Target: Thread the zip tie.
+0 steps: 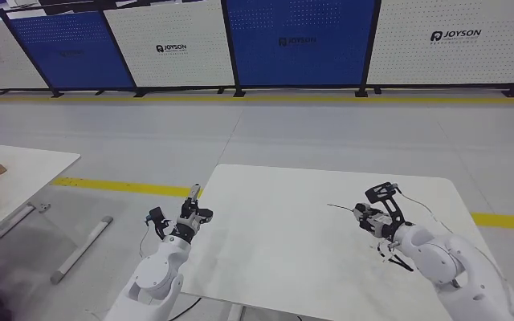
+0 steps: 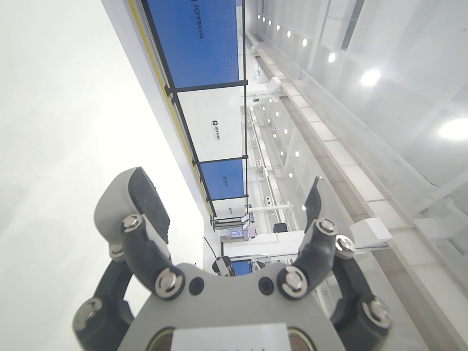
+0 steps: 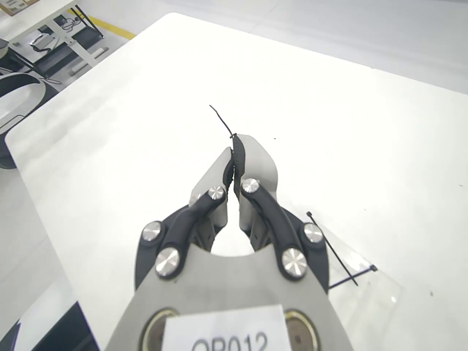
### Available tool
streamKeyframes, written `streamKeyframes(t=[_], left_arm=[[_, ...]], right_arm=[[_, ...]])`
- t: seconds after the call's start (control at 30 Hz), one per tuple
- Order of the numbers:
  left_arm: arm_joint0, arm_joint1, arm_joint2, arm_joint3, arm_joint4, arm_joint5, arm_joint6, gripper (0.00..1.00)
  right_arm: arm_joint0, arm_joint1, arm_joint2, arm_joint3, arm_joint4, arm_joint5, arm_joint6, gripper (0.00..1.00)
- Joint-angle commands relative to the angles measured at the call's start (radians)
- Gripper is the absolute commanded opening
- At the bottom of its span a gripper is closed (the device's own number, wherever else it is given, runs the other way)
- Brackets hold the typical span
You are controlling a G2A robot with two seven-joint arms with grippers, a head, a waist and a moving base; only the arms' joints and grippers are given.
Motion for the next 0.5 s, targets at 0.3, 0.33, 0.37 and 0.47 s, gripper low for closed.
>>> streamKeyframes(t=[0.3,0.33,0.37,0.47], left_arm=[[0.000,0.000,0.000,0.000,0.000,0.000,0.000,1.00],[0.000,0.000,0.000,0.000,0.000,0.000,0.000,1.00],[0.000,0.000,0.000,0.000,0.000,0.000,0.000,1.00],[0.000,0.000,0.000,0.000,0.000,0.000,0.000,1.00]], right_arm=[[-0.036,0.017,0.025,-0.067,-0.300,-0.076,-0.066,0.00],[-0.045,0.019,0.019,-0.083,-0.349,-0.086,-0.075,0.00],[-0.050,0.019,0.017,-0.088,-0.377,-0.093,-0.085,0.00],[-0.057,0.020,0.010,-0.090,-0.470,-0.114,-0.112,0.00]])
